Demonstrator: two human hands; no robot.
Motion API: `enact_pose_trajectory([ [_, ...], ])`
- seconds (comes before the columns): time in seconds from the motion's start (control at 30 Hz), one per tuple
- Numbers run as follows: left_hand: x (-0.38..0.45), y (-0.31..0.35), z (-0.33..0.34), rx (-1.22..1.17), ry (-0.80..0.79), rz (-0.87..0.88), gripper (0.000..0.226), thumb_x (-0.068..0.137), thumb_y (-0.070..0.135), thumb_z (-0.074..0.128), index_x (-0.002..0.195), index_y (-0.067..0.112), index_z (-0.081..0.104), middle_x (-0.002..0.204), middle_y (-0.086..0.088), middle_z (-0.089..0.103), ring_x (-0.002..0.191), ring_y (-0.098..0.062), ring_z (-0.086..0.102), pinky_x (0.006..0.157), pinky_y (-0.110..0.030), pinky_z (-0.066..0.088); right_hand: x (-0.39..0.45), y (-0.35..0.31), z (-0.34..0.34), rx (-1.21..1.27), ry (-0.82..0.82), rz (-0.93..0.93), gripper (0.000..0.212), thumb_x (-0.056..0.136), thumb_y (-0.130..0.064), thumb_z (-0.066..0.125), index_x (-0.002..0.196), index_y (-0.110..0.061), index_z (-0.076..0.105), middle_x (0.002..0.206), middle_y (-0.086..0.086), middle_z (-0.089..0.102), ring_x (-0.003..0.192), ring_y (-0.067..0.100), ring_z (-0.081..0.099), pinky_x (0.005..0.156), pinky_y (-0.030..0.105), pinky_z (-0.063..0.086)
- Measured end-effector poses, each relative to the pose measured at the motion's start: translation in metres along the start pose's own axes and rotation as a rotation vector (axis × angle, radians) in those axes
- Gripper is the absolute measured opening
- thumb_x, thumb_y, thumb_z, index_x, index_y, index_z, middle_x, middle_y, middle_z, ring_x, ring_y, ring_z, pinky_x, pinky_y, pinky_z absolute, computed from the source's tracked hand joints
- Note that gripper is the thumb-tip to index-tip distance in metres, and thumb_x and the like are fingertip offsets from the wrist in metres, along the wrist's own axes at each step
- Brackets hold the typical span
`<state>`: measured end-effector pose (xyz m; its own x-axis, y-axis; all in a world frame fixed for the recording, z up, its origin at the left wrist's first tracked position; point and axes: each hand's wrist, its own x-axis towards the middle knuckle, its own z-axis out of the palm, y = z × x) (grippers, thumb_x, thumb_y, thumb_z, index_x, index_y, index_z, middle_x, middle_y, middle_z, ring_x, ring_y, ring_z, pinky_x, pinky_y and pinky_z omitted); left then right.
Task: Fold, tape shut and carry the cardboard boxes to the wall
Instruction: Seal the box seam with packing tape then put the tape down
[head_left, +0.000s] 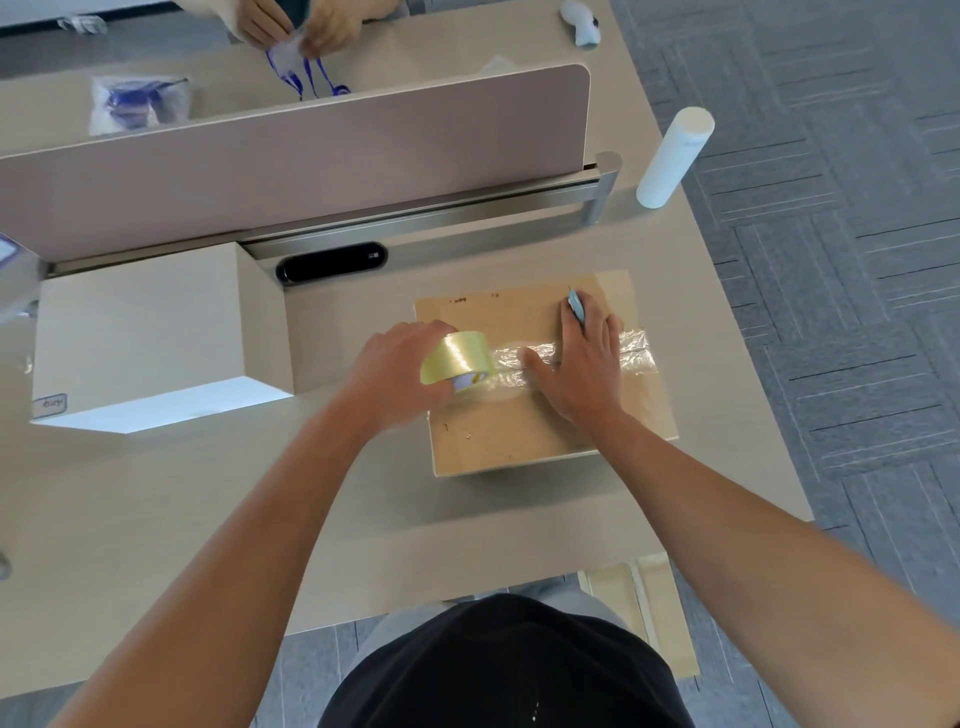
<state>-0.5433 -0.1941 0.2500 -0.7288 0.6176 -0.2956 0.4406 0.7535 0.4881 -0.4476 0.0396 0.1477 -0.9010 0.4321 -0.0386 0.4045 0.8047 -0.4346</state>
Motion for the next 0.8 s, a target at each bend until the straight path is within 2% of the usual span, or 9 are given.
enact_pose_trajectory([
  [0.1,-0.005,-0.017,-0.006,0.082,-0.003,0.003,0.062,0.089,0.059,0.071,0.141,0.030,0.052,0.121,0.004,0.063,0.121,-0.022,0.051,0.101,-0.039,0.034,0.000,0.000,-0.001,0.003,0.007,-0.002,0.098,0.090,-0.073,0.043,0.160,-0.004,0.031,0.166,0.009,0.020,0.156,0.025,0.015,0.130,0.049,0.002],
  [0.2,-0.001,-0.016,-0.007,0.131,-0.008,0.032,0.058,0.092,0.056,0.068,0.140,0.029,0.050,0.116,0.003,0.063,0.118,-0.025,0.051,0.100,-0.039,0.034,0.000,-0.001,-0.001,0.001,0.014,-0.003,0.097,0.091,-0.070,0.049,0.159,-0.004,0.031,0.166,0.009,0.020,0.155,0.025,0.015,0.130,0.049,0.002],
  [0.33,0.005,-0.003,-0.011,0.204,-0.031,0.055,0.054,0.092,0.054,0.066,0.138,0.030,0.051,0.124,0.000,0.066,0.117,-0.028,0.053,0.099,-0.041,0.036,0.000,-0.005,-0.003,-0.007,0.057,0.012,0.092,0.090,-0.064,0.064,0.155,-0.004,0.038,0.165,0.011,0.024,0.151,0.020,0.013,0.130,0.050,0.007],
  [0.4,0.005,0.001,-0.011,0.248,-0.041,0.064,0.053,0.092,0.053,0.066,0.137,0.031,0.051,0.126,0.001,0.067,0.117,-0.027,0.055,0.099,-0.042,0.038,0.000,-0.012,-0.002,-0.026,0.070,0.029,0.096,0.085,-0.068,0.066,0.152,-0.004,0.042,0.164,0.011,0.025,0.150,0.020,0.014,0.129,0.051,0.007],
  [0.57,0.008,0.002,-0.011,0.303,-0.063,0.062,0.052,0.091,0.052,0.064,0.137,0.035,0.049,0.125,0.004,0.067,0.115,-0.025,0.056,0.098,-0.044,0.038,0.002,-0.028,0.009,-0.060,0.037,0.006,0.111,0.079,-0.079,0.063,0.154,-0.001,0.038,0.163,0.010,0.024,0.155,0.026,0.020,0.130,0.048,0.009],
  [0.67,0.005,-0.002,-0.012,0.167,-0.039,0.029,0.058,0.091,0.056,0.067,0.140,0.032,0.047,0.124,0.005,0.067,0.111,-0.026,0.059,0.096,-0.041,0.041,0.002,-0.027,0.011,-0.047,0.025,-0.007,0.114,0.080,-0.082,0.059,0.156,-0.002,0.034,0.165,0.011,0.023,0.157,0.025,0.018,0.130,0.046,0.009],
  [0.8,-0.005,-0.015,-0.017,-0.108,-0.066,-0.064,0.053,0.084,0.056,0.079,0.125,0.032,0.058,0.103,0.009,0.067,0.098,-0.021,0.063,0.081,-0.037,0.052,0.002,-0.025,0.011,-0.038,0.037,-0.017,0.112,0.082,-0.081,0.059,0.156,-0.001,0.035,0.165,0.013,0.023,0.156,0.027,0.019,0.130,0.045,0.009],
])
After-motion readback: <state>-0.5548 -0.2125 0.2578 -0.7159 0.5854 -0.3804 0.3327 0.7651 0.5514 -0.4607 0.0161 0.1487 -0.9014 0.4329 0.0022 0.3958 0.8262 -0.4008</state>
